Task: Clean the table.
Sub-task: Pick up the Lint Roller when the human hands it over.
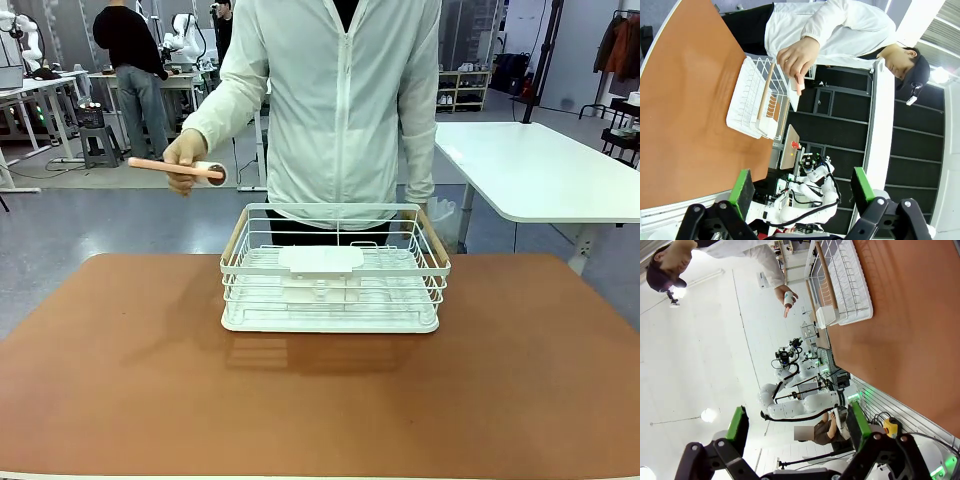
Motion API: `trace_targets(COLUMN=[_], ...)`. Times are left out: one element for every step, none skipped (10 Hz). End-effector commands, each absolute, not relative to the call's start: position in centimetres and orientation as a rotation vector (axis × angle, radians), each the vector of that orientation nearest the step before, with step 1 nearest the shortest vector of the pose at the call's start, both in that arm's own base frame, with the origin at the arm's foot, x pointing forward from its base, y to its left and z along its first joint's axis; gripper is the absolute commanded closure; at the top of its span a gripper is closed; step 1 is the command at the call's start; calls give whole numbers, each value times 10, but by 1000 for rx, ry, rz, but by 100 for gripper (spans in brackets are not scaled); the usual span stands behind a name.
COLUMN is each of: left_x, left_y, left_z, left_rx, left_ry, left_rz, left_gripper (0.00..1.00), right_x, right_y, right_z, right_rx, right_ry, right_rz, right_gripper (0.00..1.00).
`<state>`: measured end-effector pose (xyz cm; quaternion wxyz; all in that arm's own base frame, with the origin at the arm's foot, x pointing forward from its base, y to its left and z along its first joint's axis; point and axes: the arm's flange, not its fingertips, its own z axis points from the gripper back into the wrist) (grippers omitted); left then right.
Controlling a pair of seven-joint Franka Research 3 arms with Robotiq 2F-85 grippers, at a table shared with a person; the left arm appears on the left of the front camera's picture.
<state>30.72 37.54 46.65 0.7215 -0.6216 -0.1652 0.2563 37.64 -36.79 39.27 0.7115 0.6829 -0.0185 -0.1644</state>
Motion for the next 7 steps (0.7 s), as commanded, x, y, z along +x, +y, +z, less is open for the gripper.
trace_targets(left_x=[304,304,304,304,304,304,304], left_y=[377,377,377,377,377,377,377], left_z=[467,467,467,467,467,467,467], left_rx=[-1363,-1363,-1363,-1363,-1363,-1363,-1363], left_ry=[-369,-369,-369,-369,-369,-369,-369], left_rz=[563,563,563,563,563,563,563], left_gripper=[0,0,0,0,0,0,0], right_x=[375,375,375,375,375,375,375], right_y=[-365,-365,-365,-365,-365,-365,-365], right_z=[397,397,397,397,397,397,397], right_rx=[1503,1503,1503,1503,1503,1503,1503], right_ry=[-41,-41,-41,-41,-41,-41,-41], right_rz=[-372,-372,-372,-372,-372,-372,-372], right_gripper=[0,0,0,0,0,0,0])
